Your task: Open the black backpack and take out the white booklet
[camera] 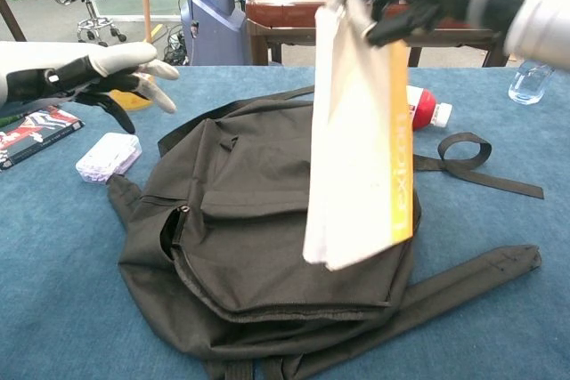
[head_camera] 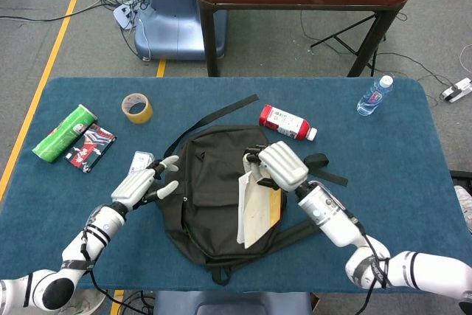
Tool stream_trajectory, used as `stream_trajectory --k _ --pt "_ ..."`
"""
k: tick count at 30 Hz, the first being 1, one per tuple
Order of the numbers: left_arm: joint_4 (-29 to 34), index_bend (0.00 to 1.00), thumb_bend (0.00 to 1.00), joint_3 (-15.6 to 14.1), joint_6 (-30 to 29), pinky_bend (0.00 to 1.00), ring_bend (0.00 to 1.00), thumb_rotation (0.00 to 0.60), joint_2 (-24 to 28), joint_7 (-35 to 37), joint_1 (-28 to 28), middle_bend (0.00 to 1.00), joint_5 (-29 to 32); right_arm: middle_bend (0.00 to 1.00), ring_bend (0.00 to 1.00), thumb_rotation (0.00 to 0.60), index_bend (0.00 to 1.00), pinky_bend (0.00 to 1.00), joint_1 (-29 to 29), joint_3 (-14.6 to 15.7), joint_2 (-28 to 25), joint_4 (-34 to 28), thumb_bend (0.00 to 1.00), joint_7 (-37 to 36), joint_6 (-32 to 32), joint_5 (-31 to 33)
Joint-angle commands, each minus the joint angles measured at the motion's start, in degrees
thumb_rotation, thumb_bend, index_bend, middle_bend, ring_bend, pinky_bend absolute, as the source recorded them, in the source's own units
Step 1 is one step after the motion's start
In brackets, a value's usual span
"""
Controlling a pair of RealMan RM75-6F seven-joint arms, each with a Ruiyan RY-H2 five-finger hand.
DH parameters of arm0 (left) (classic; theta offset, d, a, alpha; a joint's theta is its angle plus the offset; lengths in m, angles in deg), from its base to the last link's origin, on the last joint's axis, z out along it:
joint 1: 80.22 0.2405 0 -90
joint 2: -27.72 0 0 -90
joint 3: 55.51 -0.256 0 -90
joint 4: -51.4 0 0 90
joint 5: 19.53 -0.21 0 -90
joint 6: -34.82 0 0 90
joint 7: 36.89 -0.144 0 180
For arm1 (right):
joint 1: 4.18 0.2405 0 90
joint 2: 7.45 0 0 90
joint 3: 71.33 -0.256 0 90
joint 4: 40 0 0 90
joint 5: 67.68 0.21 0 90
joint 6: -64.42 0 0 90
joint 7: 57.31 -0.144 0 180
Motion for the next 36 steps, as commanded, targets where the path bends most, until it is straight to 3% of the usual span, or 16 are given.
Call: stream_trajectory --k 1,3,5,10,13,14,17,19,24,29,36 --pt "-1.2 0.0 0.22 0.0 -0.7 0.21 0.07 0.074 -0.1 0.6 0.6 0.19 0.3 0.12 0.13 0.6 0.1 0.27 2.5 -0.8 3.8 2.8 0.41 2.1 3.3 4.2" --pt "-1.8 0.0 0.22 -0.1 -1.0 0.2 0.07 0.085 -0.1 1.0 1.0 0.19 0.0 0.03 0.03 0.6 0.0 0.17 3.1 -1.3 5.6 4.0 0.33 3.3 3.2 5.4" --pt "-2.2 0.0 0.22 -0.2 -1.1 0.19 0.07 0.086 0.0 1.3 1.3 0.19 -0.3 0.0 0.0 0.6 0.0 0.12 3.4 -1.9 7.0 5.0 0.29 3.9 2.7 6.1" --pt "-3.5 0.0 0.22 -0.3 -2.8 0.19 0.07 0.085 0.0 1.0 2.2 0.19 -1.6 0.01 0.0 0.6 0.0 0.07 2.5 -1.9 6.9 5.7 0.25 4.1 0.2 4.9" --pt "-4.4 0.0 0.22 -0.5 -4.4 0.19 0.07 0.115 -0.2 0.3 2.9 0.19 -2.6 0.1 0.0 0.6 0.01 0.07 0.3 -0.3 5.1 5.5 0.28 5.6 -3.3 2.0" --pt "-4.6 0.0 0.22 -0.7 -4.9 0.19 0.07 0.179 0.0 0.0 3.3 0.19 -2.9 0.14 0.0 0.6 0.03 0.07 -1.0 0.6 4.1 5.2 0.31 6.2 -4.9 1.0" --pt "-4.7 0.0 0.22 -1.8 -6.0 0.19 0.07 0.478 1.1 -1.3 4.4 0.19 -3.2 0.23 0.08 0.6 0.15 0.15 -4.7 3.2 0.4 3.6 0.37 5.8 -8.0 -0.7" --pt "-4.9 0.02 0.22 -2.2 -6.7 0.19 0.07 0.594 1.8 -2.0 5.2 0.19 -2.9 0.29 0.15 0.6 0.24 0.21 -7.0 4.8 -2.1 2.9 0.4 4.8 -9.5 -1.7" --pt "-6.3 0.11 0.22 -2.8 -11.8 0.19 0.07 0.6 2.2 -1.2 8.7 0.19 -4.5 0.37 0.25 0.6 0.34 0.28 -12.9 9.0 -8.9 1.4 0.45 2.9 -13.7 -4.2" --pt "-10.0 0.15 0.22 -5.0 -18.6 0.19 0.08 0.6 1.5 -2.5 13.3 0.19 -8.7 0.39 0.29 0.6 0.37 0.32 -18.9 12.3 -14.6 -0.1 0.46 1.3 -18.4 -5.9" --pt "-14.1 0.18 0.22 -6.6 -25.2 0.19 0.08 0.6 0.6 -0.7 19.4 0.19 -11.4 0.42 0.34 0.6 0.39 0.38 -27.6 15.8 -17.9 -0.3 0.45 1.7 -26.7 -8.0"
